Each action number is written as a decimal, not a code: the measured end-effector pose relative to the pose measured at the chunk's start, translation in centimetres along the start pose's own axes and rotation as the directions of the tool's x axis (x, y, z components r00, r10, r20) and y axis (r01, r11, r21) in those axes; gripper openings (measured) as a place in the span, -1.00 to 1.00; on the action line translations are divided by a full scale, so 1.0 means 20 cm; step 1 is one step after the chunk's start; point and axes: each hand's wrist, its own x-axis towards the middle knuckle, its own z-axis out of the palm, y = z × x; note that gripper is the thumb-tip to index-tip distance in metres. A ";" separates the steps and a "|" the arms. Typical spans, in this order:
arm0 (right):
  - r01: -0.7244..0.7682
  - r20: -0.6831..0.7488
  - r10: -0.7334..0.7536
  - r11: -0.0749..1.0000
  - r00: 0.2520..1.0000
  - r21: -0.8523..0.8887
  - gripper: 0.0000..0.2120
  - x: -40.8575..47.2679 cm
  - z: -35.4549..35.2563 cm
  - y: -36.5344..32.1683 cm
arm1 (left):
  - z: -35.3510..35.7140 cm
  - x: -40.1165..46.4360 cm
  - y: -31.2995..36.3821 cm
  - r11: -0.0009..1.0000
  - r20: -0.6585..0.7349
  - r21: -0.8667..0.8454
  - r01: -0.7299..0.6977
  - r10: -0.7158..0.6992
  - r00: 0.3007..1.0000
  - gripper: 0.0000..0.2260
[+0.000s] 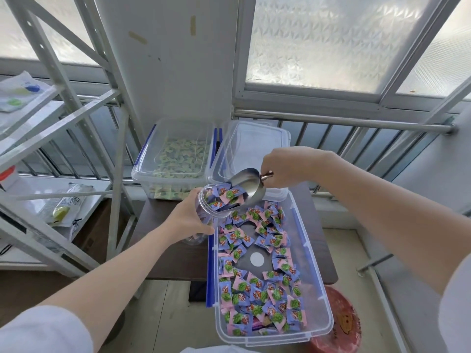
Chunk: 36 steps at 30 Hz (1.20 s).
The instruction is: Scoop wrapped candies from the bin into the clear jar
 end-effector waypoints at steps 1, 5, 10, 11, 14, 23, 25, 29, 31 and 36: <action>-0.008 -0.006 0.008 1.000 1.000 -0.012 -0.76 -0.01 -0.01 0.01 | 0.00 0.00 -0.01 1.000 -0.011 0.008 -0.002 0.002 1.000 -0.22; -0.028 -0.017 0.028 0.999 0.999 -0.028 -0.77 -0.05 -0.04 0.06 | -0.02 -0.01 -0.01 0.999 -0.048 0.042 0.002 0.000 0.999 -0.25; -0.013 -0.052 0.013 1.000 0.999 -0.005 -0.75 -0.05 -0.03 0.04 | 0.01 0.02 0.00 0.998 -0.033 0.063 -0.021 0.023 0.999 -0.24; -0.014 -0.059 0.014 1.000 0.998 -0.004 -0.75 -0.04 -0.03 0.04 | 0.02 0.02 0.01 0.998 -0.034 0.063 -0.024 0.026 0.999 -0.24; -0.027 -0.070 0.027 1.000 0.997 -0.005 -0.76 -0.04 -0.02 0.04 | 0.01 0.03 0.00 1.000 -0.049 0.027 -0.013 0.014 0.999 -0.23; -0.147 -0.027 0.152 0.979 0.988 0.140 -0.69 -0.07 0.08 0.18 | 0.00 0.03 0.00 0.999 -0.095 -0.043 0.017 -0.021 0.995 -0.24; -0.179 0.016 0.178 0.972 0.984 0.155 -0.69 -0.08 0.11 0.18 | 0.01 0.03 0.00 0.998 -0.093 -0.059 0.025 -0.031 0.995 -0.25; -0.244 0.105 0.228 0.950 0.968 0.193 -0.71 -0.12 0.21 0.17 | 0.01 0.03 0.00 0.996 -0.094 -0.085 0.023 -0.031 0.995 -0.31; -0.278 0.172 0.246 0.940 0.954 0.198 -0.73 -0.14 0.29 0.14 | 0.01 0.03 -0.01 0.996 -0.101 -0.081 0.029 -0.037 0.994 -0.30; -0.327 0.329 0.247 0.920 0.912 0.217 -0.78 -0.18 0.53 0.03 | 0.04 0.02 -0.01 0.999 -0.127 -0.038 0.032 -0.037 0.991 -0.29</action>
